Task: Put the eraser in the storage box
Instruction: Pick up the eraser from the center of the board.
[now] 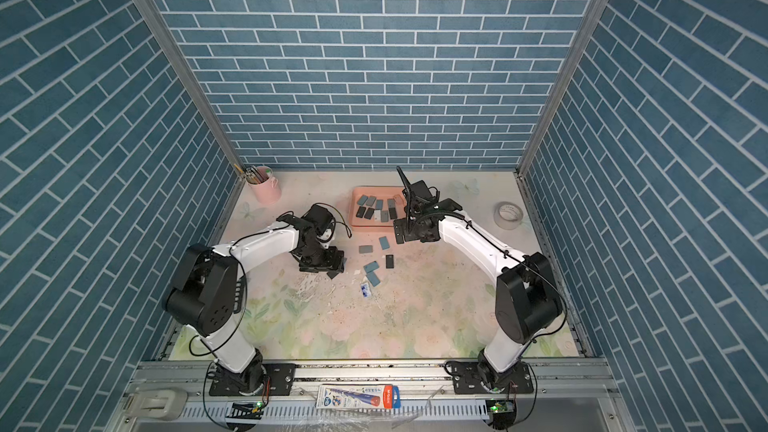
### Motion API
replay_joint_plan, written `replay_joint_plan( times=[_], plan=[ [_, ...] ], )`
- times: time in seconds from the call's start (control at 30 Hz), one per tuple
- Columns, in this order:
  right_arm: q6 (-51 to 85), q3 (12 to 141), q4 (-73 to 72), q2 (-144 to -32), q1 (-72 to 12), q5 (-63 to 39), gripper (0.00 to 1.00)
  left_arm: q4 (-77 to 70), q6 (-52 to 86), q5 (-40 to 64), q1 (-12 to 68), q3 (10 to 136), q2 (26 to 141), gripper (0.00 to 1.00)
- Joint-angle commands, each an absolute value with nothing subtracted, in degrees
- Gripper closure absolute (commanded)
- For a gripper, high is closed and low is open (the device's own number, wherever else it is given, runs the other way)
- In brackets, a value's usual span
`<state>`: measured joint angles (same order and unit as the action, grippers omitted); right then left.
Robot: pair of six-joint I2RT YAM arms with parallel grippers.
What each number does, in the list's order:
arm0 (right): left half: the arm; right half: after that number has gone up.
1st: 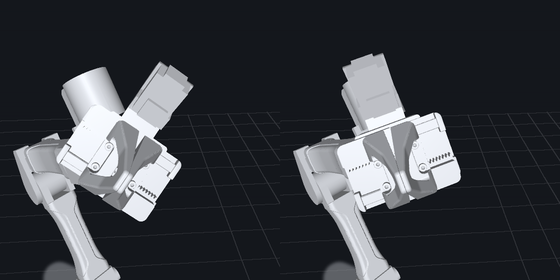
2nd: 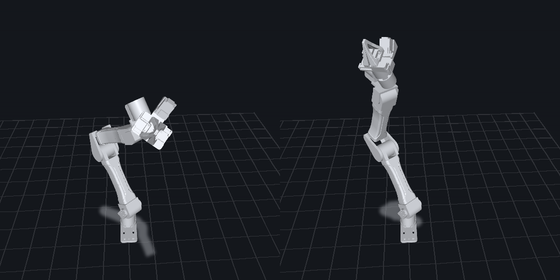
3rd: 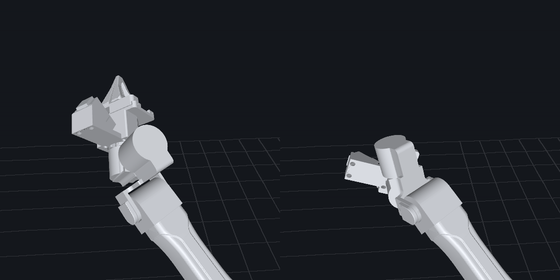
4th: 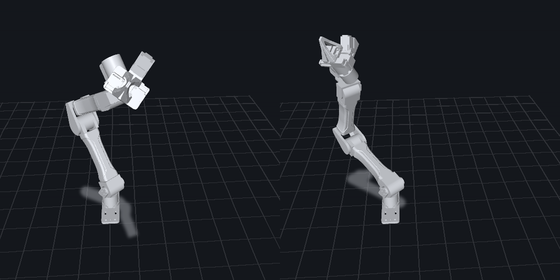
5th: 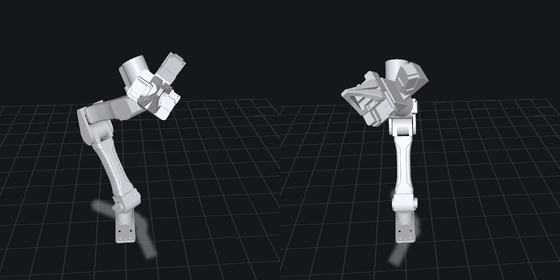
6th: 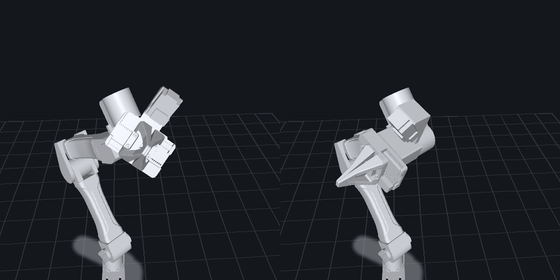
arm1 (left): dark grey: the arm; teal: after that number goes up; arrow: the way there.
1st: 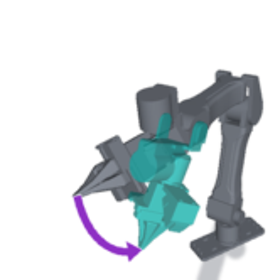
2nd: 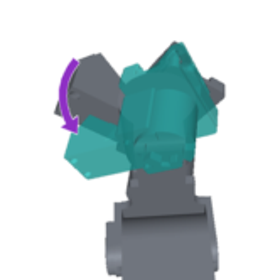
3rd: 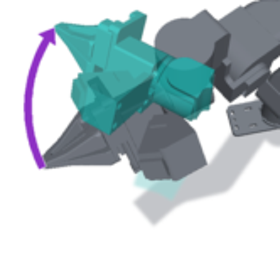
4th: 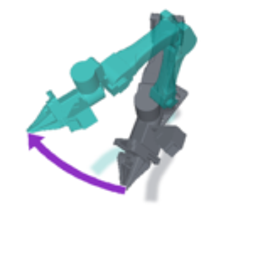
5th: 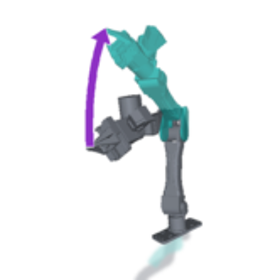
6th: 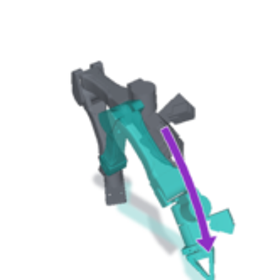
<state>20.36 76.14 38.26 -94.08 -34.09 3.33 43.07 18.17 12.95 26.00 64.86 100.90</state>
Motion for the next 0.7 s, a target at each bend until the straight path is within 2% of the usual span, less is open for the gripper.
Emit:
replay_joint_plan(
  times=[0.0, 0.37, 0.57, 0.67],
  plan=[
    [21.80, 74.77, 35.98, -90.63, -34.01, 4.56, 0.02, 45.68, 16.48, 9.83, 27.13, 65.74, 102.83, 0.26],
    [21.97, 72.80, 34.81, -89.38, -34.01, 3.96, 0.02, 47.00, 15.63, 7.28, 27.50, 69.17, 107.34, 0.53],
    [21.97, 72.72, 34.28, -89.49, -33.64, 3.62, 0.02, 46.91, 15.60, 7.47, 28.06, 69.15, 108.28, 0.76],
    [22.23, 72.71, 33.91, -89.54, -33.25, 3.12, 0.02, 47.19, 15.53, 7.51, 28.13, 69.41, 108.22, 0.82]
  ],
)
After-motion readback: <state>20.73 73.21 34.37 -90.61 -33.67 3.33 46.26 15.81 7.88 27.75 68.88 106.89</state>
